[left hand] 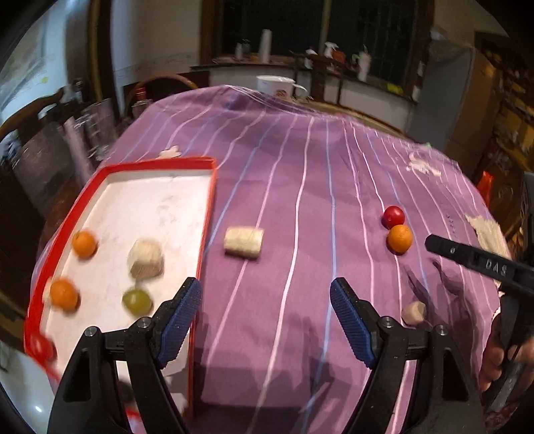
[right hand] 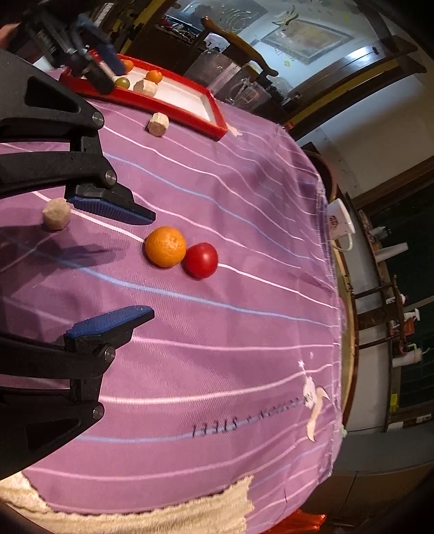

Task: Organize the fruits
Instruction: 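Move both tools back over the cloth toward a pale block and a tangerine, then grasp a pale wooden block with the left tool while the right tool grasps a tangerine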

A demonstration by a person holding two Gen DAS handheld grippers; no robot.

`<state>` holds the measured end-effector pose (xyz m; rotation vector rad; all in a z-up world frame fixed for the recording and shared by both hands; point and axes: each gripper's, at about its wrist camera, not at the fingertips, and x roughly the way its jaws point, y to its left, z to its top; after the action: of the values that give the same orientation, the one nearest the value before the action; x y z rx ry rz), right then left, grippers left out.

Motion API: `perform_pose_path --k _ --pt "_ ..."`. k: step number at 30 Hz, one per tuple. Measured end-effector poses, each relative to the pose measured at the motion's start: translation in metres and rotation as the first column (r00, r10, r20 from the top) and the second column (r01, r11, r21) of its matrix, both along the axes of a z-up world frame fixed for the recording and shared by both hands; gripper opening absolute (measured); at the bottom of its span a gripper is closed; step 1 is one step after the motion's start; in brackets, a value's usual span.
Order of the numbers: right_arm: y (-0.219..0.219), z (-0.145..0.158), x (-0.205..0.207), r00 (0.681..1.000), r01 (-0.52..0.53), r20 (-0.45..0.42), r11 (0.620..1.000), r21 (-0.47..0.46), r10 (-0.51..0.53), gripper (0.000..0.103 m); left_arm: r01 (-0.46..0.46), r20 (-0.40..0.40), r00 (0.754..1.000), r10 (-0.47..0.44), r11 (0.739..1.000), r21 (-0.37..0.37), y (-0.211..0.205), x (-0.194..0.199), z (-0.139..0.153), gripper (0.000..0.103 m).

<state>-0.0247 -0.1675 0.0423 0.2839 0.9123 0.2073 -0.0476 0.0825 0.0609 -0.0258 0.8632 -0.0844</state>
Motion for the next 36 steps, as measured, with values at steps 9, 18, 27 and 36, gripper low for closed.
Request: perform_pose_path --k 9,18,27,36 --pt "0.012 0.001 0.002 0.998 -0.031 0.049 1.0 -0.006 0.031 0.055 0.028 -0.094 0.995 -0.024 0.999 0.038 0.001 0.072 -0.021 0.079" --pt "0.004 -0.007 0.004 0.999 -0.01 0.048 0.999 0.05 0.008 0.055 0.155 -0.172 0.97 -0.174 0.981 -0.115 -0.013 0.075 -0.029 0.083" --pt "-0.007 -0.014 0.005 0.998 0.007 0.063 0.996 0.094 -0.013 0.055 0.11 -0.062 0.99 -0.125 0.973 -0.203 0.007 0.06 0.01 0.084" --pt "-0.006 -0.018 0.008 0.999 -0.01 0.049 0.996 0.083 0.006 0.055 0.146 -0.127 0.981 -0.145 0.989 0.001 -0.023 0.058 -0.039 0.067"
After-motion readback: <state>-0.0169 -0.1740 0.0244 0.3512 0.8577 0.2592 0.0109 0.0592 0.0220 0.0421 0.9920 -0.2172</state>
